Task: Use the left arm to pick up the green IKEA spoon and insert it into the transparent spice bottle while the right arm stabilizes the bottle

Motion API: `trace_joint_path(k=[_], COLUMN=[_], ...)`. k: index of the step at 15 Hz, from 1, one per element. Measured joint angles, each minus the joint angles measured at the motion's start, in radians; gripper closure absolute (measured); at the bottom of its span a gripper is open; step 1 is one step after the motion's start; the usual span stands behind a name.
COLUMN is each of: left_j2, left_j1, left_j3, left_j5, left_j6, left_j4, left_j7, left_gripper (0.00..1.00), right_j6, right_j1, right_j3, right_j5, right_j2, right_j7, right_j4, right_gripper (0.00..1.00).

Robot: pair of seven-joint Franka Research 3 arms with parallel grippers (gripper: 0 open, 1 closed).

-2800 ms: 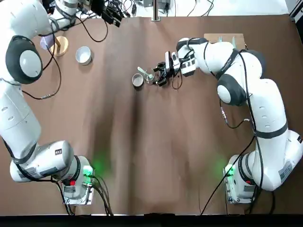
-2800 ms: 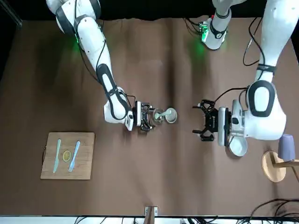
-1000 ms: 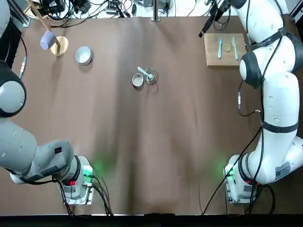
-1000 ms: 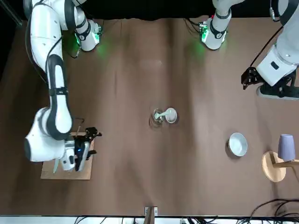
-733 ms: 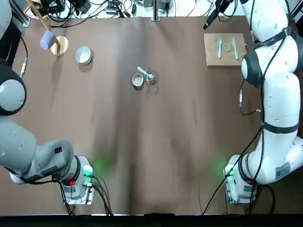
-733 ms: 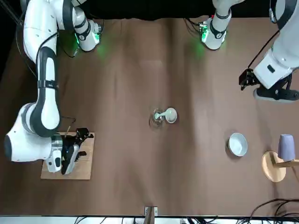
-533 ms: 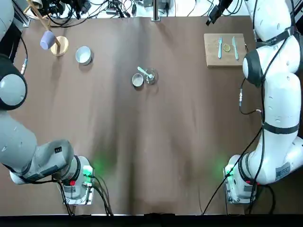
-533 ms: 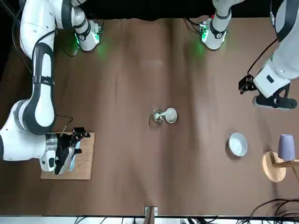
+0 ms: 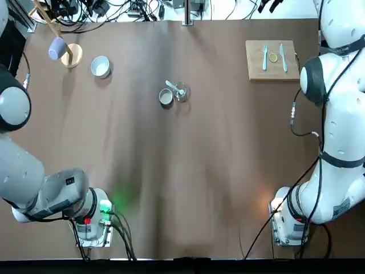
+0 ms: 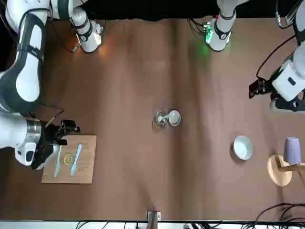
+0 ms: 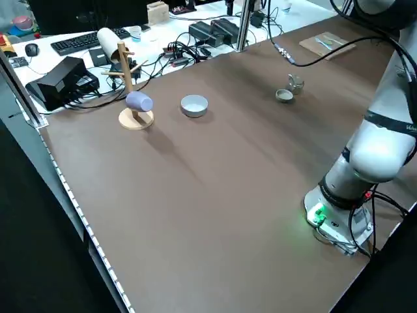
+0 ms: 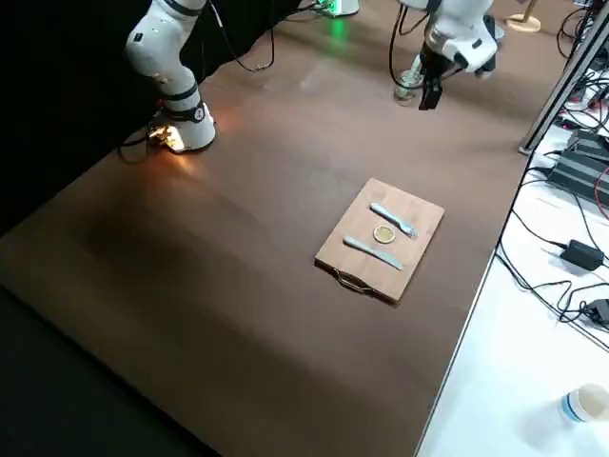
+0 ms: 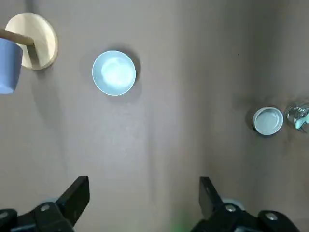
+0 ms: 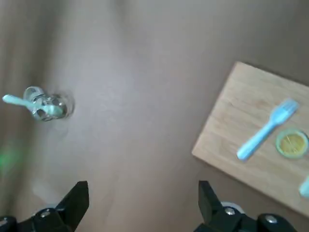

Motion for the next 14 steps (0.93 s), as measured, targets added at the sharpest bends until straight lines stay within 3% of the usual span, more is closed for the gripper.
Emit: trace_joint_path(k=[1, 3, 6, 8, 11, 14], left_j2=[-0.01, -0.026, -0.034, -0.032, -0.027, -0.027], left_j1=[-0.075, -0.191, -0.217, -0.216, -0.217, -0.216], left_j3=[0.089, 0.221, 0.257, 0.259, 0.259, 0.261], left_j5=[-0.023, -0.051, -0.053, -0.053, -0.053, -0.053], left_j6=[0.0, 0.0, 0.0, 0.0, 0.0, 0.0], left_j4=[0.0, 0.001, 0.001, 0.001, 0.001, 0.001], left_j7=[0.0, 0.006, 0.009, 0.007, 0.006, 0.005], left_gripper=[0.0, 0.0, 0.0, 0.0, 0.0, 0.0], right_j6=[-0.001, -0.001, 0.009, 0.024, 0.026, 0.048], right_j1=[0.001, -0.017, -0.106, -0.175, -0.29, -0.333], right_j3=[0.031, 0.136, 0.321, 0.397, 0.422, 0.424], right_j5=[-0.058, -0.208, -0.417, -0.519, -0.55, -0.569], right_j2=[-0.021, -0.071, -0.19, -0.289, -0.387, -0.454], right_j7=[0.064, 0.174, 0.319, 0.354, 0.358, 0.359], right_j4=[0.0, -0.002, -0.068, -0.147, -0.233, -0.337], right_gripper=[0.0, 0.0, 0.0, 0.0, 0.0, 0.0])
